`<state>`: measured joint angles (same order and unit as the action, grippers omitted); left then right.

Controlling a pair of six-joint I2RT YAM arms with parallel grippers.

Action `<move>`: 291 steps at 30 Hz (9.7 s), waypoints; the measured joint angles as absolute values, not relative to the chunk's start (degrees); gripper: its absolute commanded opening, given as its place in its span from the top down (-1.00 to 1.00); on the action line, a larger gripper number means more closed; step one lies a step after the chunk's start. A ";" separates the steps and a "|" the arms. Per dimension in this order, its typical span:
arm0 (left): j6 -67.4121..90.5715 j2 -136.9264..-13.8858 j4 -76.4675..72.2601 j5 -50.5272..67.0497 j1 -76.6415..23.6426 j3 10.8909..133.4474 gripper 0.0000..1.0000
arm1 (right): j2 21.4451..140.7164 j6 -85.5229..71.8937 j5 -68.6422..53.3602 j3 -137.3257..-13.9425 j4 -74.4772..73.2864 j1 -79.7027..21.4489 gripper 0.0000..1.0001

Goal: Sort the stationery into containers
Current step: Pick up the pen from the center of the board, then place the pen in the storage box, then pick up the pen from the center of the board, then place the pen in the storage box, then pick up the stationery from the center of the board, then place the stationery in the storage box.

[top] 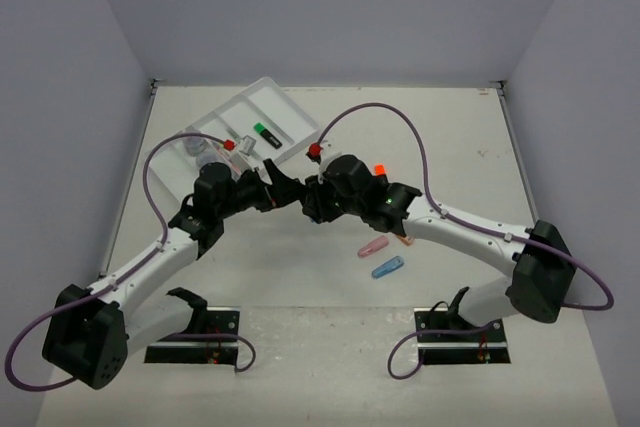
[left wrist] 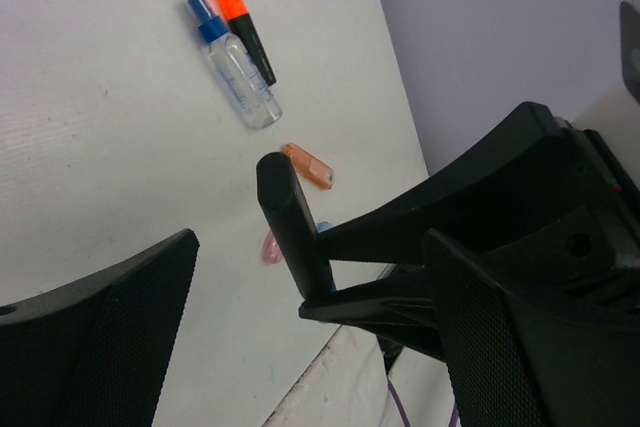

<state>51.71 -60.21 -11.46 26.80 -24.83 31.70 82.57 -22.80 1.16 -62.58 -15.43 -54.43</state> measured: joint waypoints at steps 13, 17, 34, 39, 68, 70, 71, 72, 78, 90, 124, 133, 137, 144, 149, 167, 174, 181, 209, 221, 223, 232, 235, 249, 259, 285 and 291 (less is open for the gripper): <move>55.88 -64.03 -18.89 27.87 -25.10 31.05 0.49 | 77.27 -26.42 1.02 -58.54 -12.31 -55.24 1.00; 57.10 -64.23 -21.49 29.05 -25.69 31.06 1.00 | 76.88 -26.57 1.29 -58.54 -12.16 -55.24 1.00; 48.57 -92.54 3.89 2.30 -9.00 65.70 1.00 | 62.66 -29.56 10.77 -51.13 -19.43 -43.97 -0.97; 47.03 -110.47 10.46 -2.85 -6.65 83.20 0.98 | 54.99 -29.09 11.05 -48.48 -19.88 -43.03 -0.98; 43.97 -55.59 6.40 12.06 -10.03 56.62 -1.00 | 101.39 -21.32 9.91 -69.33 -25.99 -23.81 0.00; 42.15 -50.76 6.60 13.54 -10.14 53.56 -1.00 | 104.82 -20.77 10.52 -71.44 -27.07 -23.81 0.03; 41.34 -49.66 6.90 14.12 -10.15 52.42 -1.00 | 106.28 -20.54 10.91 -72.32 -27.43 -23.81 0.05; 40.42 -49.00 7.44 14.73 -10.15 51.31 -1.00 | 107.46 -20.33 11.13 -73.03 -27.79 -23.81 0.07; 36.56 -47.16 13.13 16.70 -10.15 45.90 -1.00 | 110.00 -19.88 11.69 -74.94 -30.01 -23.70 0.09; 34.81 -44.42 14.88 19.42 -10.15 42.50 -1.00 | 113.11 -18.86 9.43 -79.91 -36.52 -22.08 0.14; 27.56 -42.15 22.79 20.08 -10.15 49.98 -1.00 | 129.49 -9.78 1.91 -104.88 -58.97 -20.07 0.90; 27.70 -44.33 21.57 21.76 -10.15 49.89 -1.00 | 128.19 -10.81 5.97 -104.66 -58.20 -19.61 1.00; 30.32 -46.06 17.03 25.51 -10.15 48.06 -1.00 | 120.52 -11.64 7.08 -102.13 -56.22 -20.00 1.00; 40.63 -50.25 -0.81 32.00 -12.70 42.13 -1.00 | 96.13 -11.88 2.43 -92.63 -46.46 -31.09 1.00; 46.17 -54.26 -10.31 32.17 -18.95 40.10 -0.99 | 83.66 -12.27 -6.53 -80.49 -35.03 -45.54 1.00; 53.02 -56.00 -23.46 30.67 -23.68 34.79 -0.08 | 78.34 -15.53 -10.26 -75.93 -21.81 -50.96 1.00; 53.53 -58.48 -26.71 32.31 -24.88 35.21 1.00 | 79.53 -15.54 -9.34 -76.64 -22.83 -50.93 0.94; 50.06 -62.89 -16.08 25.26 -25.17 42.72 1.00 | 79.42 -16.13 -6.48 -75.25 -20.48 -50.88 -0.98; 48.31 -122.04 22.37 -9.03 -10.02 96.40 -0.46 | 64.73 -24.32 10.86 -52.14 -24.91 -40.47 -0.67; 47.20 -95.73 19.95 0.44 -10.23 83.67 -0.95 | 96.32 -17.88 6.45 -71.45 -33.09 -29.94 0.11; 46.41 -84.31 17.61 1.95 -10.78 79.90 -0.99 | 101.31 -17.00 6.69 -75.34 -34.50 -29.36 0.10; 40.27 -43.62 14.02 7.09 -11.70 66.09 -1.00 | 114.88 -15.17 7.34 -83.51 -40.85 -28.73 0.28; 37.51 -41.06 19.35 7.88 -11.70 64.04 -1.00 | 116.58 -14.82 6.90 -85.45 -43.00 -28.53 0.55; 23.28 -27.94 37.18 6.03 -11.71 58.01 -1.00 | 115.46 -11.49 2.15 -92.85 -42.43 -30.33 1.00; 22.90 -25.74 37.87 3.51 -11.70 49.68 -1.00 | 129.65 -4.73 -7.27 -133.32 -34.32 -31.59 1.00; 23.03 -24.79 36.91 6.42 -13.31 47.24 -1.00 | 147.73 16.77 -4.59 -137.83 -15.56 -35.48 0.84; 23.00 -26.13 36.43 6.43 -14.75 47.29 -1.00 | 150.07 19.81 -2.55 -137.84 -16.00 -36.73 0.40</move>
<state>23.00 -26.13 36.43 6.43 -14.75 47.29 150.07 19.81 -2.55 -137.84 -16.00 -36.73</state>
